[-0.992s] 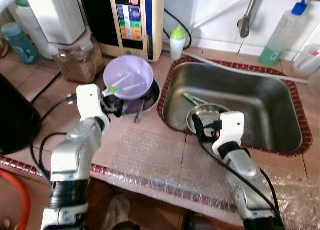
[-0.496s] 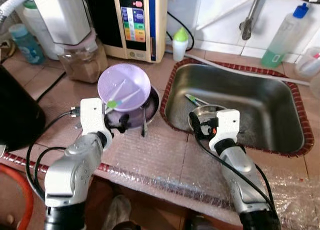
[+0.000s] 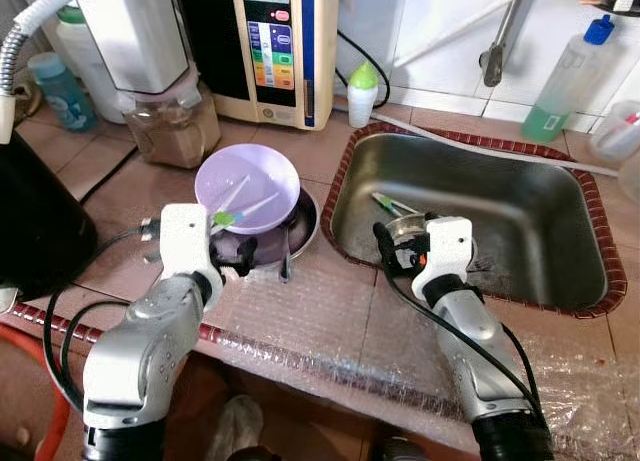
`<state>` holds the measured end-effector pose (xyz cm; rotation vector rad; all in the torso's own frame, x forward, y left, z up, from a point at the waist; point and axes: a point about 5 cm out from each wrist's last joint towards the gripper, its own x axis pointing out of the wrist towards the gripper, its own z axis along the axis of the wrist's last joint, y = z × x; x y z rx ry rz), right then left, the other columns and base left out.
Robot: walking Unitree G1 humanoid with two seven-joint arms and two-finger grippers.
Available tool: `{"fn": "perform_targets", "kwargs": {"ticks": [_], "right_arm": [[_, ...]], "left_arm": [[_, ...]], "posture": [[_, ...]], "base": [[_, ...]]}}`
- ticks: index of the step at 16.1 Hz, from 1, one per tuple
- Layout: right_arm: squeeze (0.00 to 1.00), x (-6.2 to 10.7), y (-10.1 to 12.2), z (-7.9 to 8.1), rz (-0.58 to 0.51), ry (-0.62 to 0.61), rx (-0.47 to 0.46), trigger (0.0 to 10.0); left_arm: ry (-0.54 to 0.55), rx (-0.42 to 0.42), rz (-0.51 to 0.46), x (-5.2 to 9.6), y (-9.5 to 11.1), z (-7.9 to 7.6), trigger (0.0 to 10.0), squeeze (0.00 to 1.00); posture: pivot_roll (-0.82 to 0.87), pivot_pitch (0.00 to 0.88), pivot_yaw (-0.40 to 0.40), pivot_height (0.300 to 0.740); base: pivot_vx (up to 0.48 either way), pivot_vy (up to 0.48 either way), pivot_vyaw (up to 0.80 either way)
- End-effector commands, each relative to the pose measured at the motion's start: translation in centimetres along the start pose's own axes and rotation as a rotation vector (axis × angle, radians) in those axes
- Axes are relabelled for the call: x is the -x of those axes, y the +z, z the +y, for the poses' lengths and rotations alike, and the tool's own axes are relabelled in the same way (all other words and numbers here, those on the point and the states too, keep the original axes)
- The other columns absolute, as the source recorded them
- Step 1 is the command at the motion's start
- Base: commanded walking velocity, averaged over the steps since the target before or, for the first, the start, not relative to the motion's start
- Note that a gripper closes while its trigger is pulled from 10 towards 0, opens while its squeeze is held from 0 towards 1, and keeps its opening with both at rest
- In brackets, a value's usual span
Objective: Kitchen organization
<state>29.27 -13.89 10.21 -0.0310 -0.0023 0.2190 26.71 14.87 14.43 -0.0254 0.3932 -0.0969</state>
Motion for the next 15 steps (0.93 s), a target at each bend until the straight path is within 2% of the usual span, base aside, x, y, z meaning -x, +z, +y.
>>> {"fn": "perform_targets", "kwargs": {"ticks": [1,3,6,7,9,12,14,15], "right_arm": [[0.0,-0.3,0.1,0.2,-0.006,0.014,0.009,10.0],[0.0,-0.6,0.2,0.3,-0.013,0.019,0.011,10.0],[0.0,-1.0,0.3,0.2,-0.02,0.024,0.015,10.0],[0.0,-1.1,0.3,0.2,-0.021,0.025,0.016,10.0],[0.0,-1.5,0.4,0.3,-0.024,0.033,0.02,10.0],[0.0,-1.5,0.3,0.2,-0.025,0.034,0.023,10.0],[0.0,-1.5,0.2,0.1,-0.023,0.03,0.025,10.0],[0.0,-1.5,0.2,0.0,-0.023,0.028,0.026,10.0]], "left_arm": [[-0.016,-0.041,-0.034,-0.1,0.7,-0.4,10.0,0.0],[-0.059,-0.155,-0.059,-0.2,1.1,-1.1,10.0,0.0],[-0.071,-0.224,-0.057,-0.1,0.9,-1.3,10.0,0.0],[-0.072,-0.221,-0.054,-0.1,0.8,-1.2,10.0,0.0],[-0.063,-0.203,0.009,-0.2,-0.8,-0.6,10.0,0.0],[-0.029,-0.181,0.049,-0.3,-2.2,0.1,10.0,0.0],[0.022,-0.143,0.058,-0.4,-2.7,0.8,10.0,0.0],[0.08,-0.099,0.046,-0.5,-2.6,1.5,10.0,0.0]], "posture": [[0.03,0.0,0.045,0.74],[0.03,0.0,0.035,0.74],[0.03,0.0,0.029,0.74],[0.03,0.0,0.028,0.74],[0.04,0.0,0.019,0.74],[0.04,0.0,0.019,0.74],[0.04,0.0,0.021,0.74],[0.04,0.0,0.021,0.74]], "base": [[0.0,0.0,0.0],[0.0,0.0,0.0],[0.0,0.0,0.0],[0.0,0.0,0.0],[0.0,0.0,0.0],[0.0,0.0,0.0],[0.0,0.0,0.0],[0.0,0.0,0.0]]}}
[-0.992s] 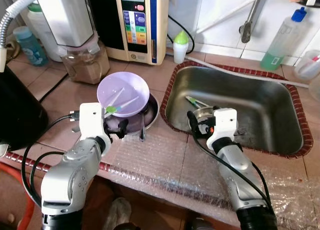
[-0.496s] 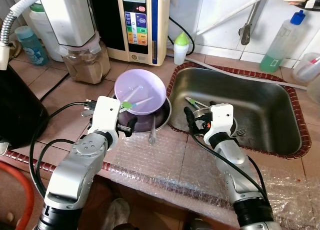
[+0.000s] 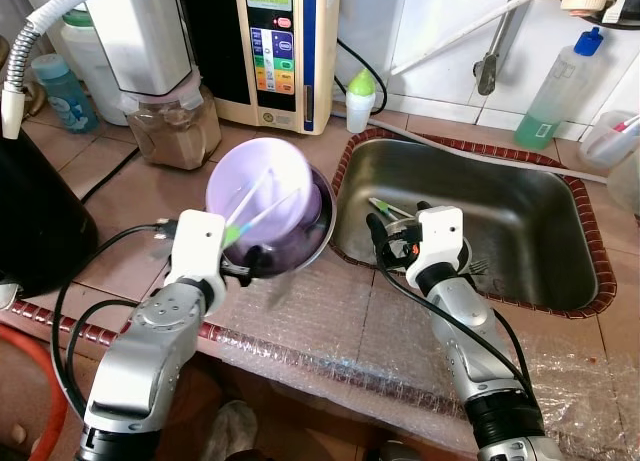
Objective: Kitchen organization
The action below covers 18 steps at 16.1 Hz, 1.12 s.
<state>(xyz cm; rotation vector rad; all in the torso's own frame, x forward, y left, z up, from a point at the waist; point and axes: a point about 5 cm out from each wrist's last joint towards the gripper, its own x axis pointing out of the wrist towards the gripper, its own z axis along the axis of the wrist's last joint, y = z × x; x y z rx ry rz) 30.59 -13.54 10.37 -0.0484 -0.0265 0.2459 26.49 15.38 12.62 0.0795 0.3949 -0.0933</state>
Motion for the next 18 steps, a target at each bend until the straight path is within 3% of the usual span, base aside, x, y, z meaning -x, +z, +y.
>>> {"fn": "perform_targets", "kwargs": {"ticks": [1,8,18], "right_arm": [[0.0,-0.1,0.0,-0.1,0.0,0.001,0.007,10.0],[0.0,-0.3,-0.2,-0.3,-0.003,-0.003,0.012,10.0],[0.0,-0.1,-0.6,-0.4,0.004,-0.01,0.013,10.0]], "left_arm": [[0.078,0.011,0.03,-0.1,-0.7,1.1,10.0,0.0],[0.109,-0.004,-0.117,-0.3,3.1,1.5,10.0,0.0],[0.173,-0.041,-0.189,0.1,4.3,2.3,10.0,0.0]], "posture": [[0.04,0.0,0.021,0.74],[0.04,0.0,0.022,0.74],[0.04,0.0,0.026,0.74]], "base": [[0.0,0.0,0.0],[0.0,0.0,0.0],[0.0,0.0,0.0]]}}
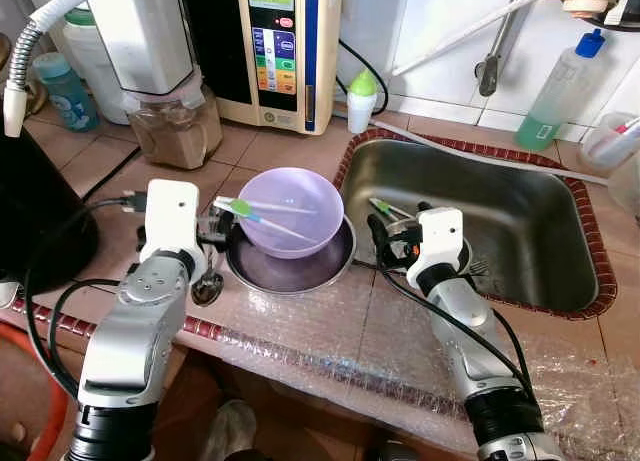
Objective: Kitchen organization
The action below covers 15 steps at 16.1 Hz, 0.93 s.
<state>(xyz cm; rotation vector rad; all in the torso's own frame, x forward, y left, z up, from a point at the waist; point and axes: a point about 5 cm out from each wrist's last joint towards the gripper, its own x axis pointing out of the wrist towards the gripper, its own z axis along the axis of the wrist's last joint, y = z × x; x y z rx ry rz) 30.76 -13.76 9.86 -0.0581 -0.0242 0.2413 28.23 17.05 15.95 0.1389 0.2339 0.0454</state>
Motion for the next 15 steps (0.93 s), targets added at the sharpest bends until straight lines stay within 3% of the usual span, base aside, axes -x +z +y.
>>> {"fn": "perform_targets", "kwargs": {"ticks": [1,11,13,14,15], "right_arm": [[0.0,0.0,-0.1,-0.2,0.001,-0.006,0.004,10.0],[0.0,0.0,-0.1,-0.5,0.0,-0.01,0.008,10.0],[0.0,0.0,-0.1,-0.4,0.0,-0.009,0.008,10.0],[0.0,-0.1,-0.1,-0.3,-0.001,-0.007,0.008,10.0],[0.0,-0.1,-0.1,-0.3,-0.001,-0.005,0.008,10.0]], "left_arm": [[0.049,-0.006,-0.065,0.1,1.1,0.7,10.0,0.0],[0.2,0.001,-0.197,0.3,2.6,2.4,10.0,0.0],[0.16,0.03,-0.284,0.5,3.9,1.9,10.0,0.0],[0.113,0.113,-0.272,0.4,3.7,1.2,10.0,0.0],[0.1,0.143,-0.26,0.3,3.5,1.0,10.0,0.0]], "posture": [[0.04,0.0,0.024,0.74],[0.04,0.0,0.021,0.74],[0.04,0.0,0.018,0.74],[0.04,0.0,0.016,0.74],[0.04,0.0,0.016,0.74]], "base": [[0.0,0.0,0.0],[0.0,0.0,0.0],[0.0,0.0,0.0],[0.0,0.0,0.0],[0.0,0.0,0.0]]}}
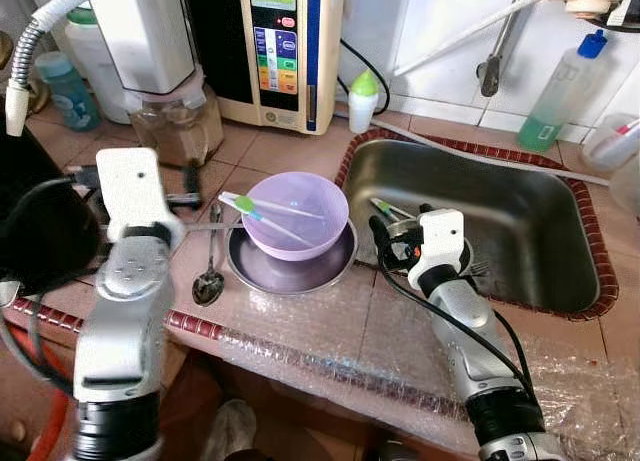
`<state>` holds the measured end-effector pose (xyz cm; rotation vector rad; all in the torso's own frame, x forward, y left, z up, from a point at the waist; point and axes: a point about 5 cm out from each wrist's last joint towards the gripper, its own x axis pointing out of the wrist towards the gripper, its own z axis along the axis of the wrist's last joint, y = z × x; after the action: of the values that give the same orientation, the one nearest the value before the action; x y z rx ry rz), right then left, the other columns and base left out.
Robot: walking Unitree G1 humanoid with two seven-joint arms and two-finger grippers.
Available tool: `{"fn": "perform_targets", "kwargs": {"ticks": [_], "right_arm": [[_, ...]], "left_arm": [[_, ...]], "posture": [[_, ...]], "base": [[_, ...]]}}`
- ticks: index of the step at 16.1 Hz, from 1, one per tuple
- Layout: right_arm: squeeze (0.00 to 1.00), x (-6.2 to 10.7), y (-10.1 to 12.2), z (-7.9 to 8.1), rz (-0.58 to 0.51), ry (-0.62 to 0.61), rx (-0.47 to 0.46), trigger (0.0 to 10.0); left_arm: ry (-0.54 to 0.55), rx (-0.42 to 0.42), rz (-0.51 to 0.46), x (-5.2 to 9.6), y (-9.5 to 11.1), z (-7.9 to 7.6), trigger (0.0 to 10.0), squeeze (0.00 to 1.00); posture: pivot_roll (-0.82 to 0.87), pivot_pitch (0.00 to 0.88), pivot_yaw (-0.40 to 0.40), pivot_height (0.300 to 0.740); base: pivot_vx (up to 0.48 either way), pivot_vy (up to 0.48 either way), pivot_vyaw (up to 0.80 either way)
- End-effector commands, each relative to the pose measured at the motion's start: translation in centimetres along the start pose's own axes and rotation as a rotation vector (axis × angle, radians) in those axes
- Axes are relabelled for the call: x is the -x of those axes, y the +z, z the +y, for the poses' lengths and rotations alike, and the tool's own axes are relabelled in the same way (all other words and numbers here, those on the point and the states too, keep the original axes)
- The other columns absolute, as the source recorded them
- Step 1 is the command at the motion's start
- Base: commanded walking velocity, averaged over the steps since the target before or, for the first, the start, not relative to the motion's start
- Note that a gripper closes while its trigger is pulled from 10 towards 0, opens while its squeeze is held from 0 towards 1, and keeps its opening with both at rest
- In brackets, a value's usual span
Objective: Kitchen organization
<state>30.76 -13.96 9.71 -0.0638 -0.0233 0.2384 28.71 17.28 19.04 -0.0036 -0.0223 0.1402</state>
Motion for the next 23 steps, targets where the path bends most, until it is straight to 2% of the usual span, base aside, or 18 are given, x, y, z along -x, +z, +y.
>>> {"fn": "perform_targets", "kwargs": {"ticks": [1,3,5,10,11,12,13,23], "right_arm": [[0.0,-0.2,0.1,-0.1,-0.004,-0.001,0.005,10.0],[0.0,-0.1,0.0,-0.1,-0.004,0.0,0.007,10.0],[0.0,0.0,-0.1,-0.2,0.0,0.0,0.011,10.0],[0.0,0.0,-0.1,-0.3,-0.003,-0.004,0.016,10.0],[0.0,0.0,-0.1,-0.3,-0.003,-0.004,0.018,10.0],[0.0,0.0,-0.1,-0.3,-0.003,-0.004,0.019,10.0],[0.0,0.0,-0.1,-0.3,-0.003,-0.004,0.019,10.0],[0.0,0.0,-0.1,-0.1,-0.004,0.0,0.021,10.0]], "left_arm": [[-0.022,0.043,-0.018,0.0,0.3,-0.1,10.0,0.0],[-0.062,0.119,0.003,0.1,-0.1,-0.7,10.0,0.0],[-0.11,0.28,0.137,0.1,-2.4,-1.7,10.0,0.0],[-0.182,0.419,0.233,-0.2,-3.4,-3.0,10.0,0.0],[-0.194,0.427,0.23,-0.2,-3.3,-3.2,6.7,0.0],[-0.21,0.438,0.215,-0.3,-3.1,-3.4,2.0,0.0],[-0.217,0.448,0.211,-0.3,-2.9,-3.4,0.0,0.0],[-0.199,0.47,0.217,-0.7,-2.8,-2.7,0.0,0.0]], "posture": [[0.04,0.0,0.016,0.74],[0.04,0.0,0.016,0.74],[0.03,0.0,0.015,0.74],[0.02,0.0,0.022,0.74],[0.02,0.0,0.022,0.74],[0.02,0.0,0.024,0.74],[0.02,0.0,0.024,0.74],[0.02,0.0,0.024,0.74]], "base": [[0.0,0.0,0.0],[0.0,0.0,0.0],[0.0,0.0,0.0],[0.0,0.0,0.0],[0.0,0.0,0.0],[0.0,0.0,0.0],[0.0,0.0,0.0],[0.0,0.0,0.0]]}}
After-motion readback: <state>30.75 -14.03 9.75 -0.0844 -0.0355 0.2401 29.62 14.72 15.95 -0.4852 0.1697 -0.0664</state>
